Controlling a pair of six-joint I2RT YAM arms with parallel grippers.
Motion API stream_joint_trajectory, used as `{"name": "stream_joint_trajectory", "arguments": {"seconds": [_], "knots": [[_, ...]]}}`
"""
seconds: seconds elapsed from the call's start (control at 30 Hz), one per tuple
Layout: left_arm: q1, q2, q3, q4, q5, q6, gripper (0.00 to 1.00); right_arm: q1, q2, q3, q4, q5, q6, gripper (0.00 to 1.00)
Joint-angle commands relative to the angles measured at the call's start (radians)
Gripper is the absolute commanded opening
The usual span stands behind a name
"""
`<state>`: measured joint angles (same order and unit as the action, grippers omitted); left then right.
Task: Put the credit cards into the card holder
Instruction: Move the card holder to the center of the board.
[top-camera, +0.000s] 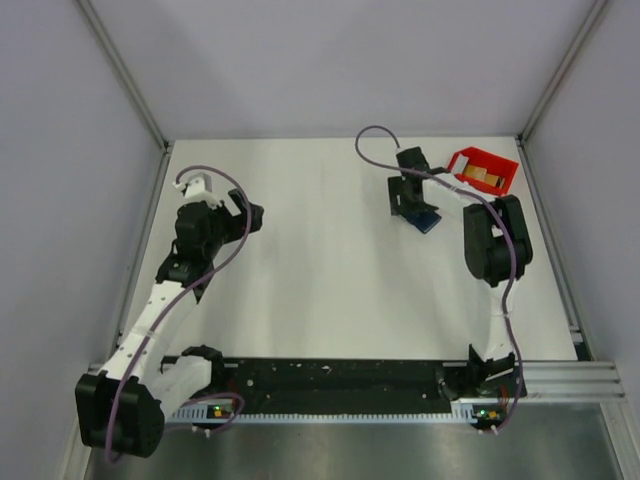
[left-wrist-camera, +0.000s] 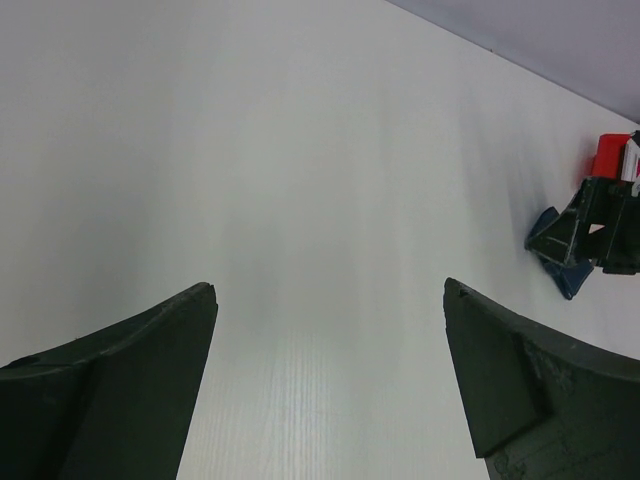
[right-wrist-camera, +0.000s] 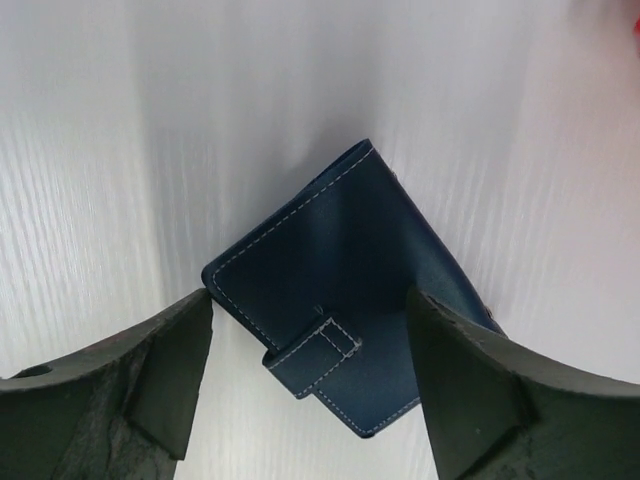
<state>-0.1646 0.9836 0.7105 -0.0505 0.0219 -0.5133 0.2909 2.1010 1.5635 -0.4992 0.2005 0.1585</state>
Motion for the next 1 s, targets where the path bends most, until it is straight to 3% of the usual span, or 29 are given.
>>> {"name": "stream_joint_trajectory", "arguments": {"seconds": [0.0,0.1,0.3,0.57,0.63,0.73,0.8,0.9,0.97], "knots": [[0.000,-0.039,-0.016,0.018,0.027,0.015,0.98,0.097,-0.065,-0.134,-0.072,0.112,0.062,0.70],[0.000,-0.042,-0.031,0.026,0.033,0.006,0.98,0.134,-0.107,-0.198,-0.033,0.138,0.081,0.60],[0.002,-0.042,-0.045,0.031,0.055,-0.007,0.98,0.172,-0.219,-0.279,0.020,0.113,0.093,0.24],[0.002,-0.040,-0.055,0.040,0.062,-0.007,0.98,0.189,-0.331,-0.355,0.047,0.011,0.125,0.03],[0.000,-0.036,-0.059,0.041,0.064,-0.007,0.98,0.194,-0.354,-0.362,0.039,-0.018,0.127,0.08],[0.000,-0.030,-0.063,0.043,0.094,-0.002,0.98,0.192,-0.421,-0.381,0.037,-0.003,0.136,0.42],[0.000,-0.019,-0.080,0.115,0.175,0.007,0.98,0.185,-0.473,-0.390,0.040,0.014,0.131,0.54],[-0.016,0.010,-0.103,0.201,0.297,-0.040,0.98,0.139,-0.516,-0.407,0.053,-0.031,0.113,0.63],[-0.058,0.042,-0.103,0.227,0.306,-0.050,0.98,0.076,-0.516,-0.430,0.083,-0.100,0.104,0.68]]}}
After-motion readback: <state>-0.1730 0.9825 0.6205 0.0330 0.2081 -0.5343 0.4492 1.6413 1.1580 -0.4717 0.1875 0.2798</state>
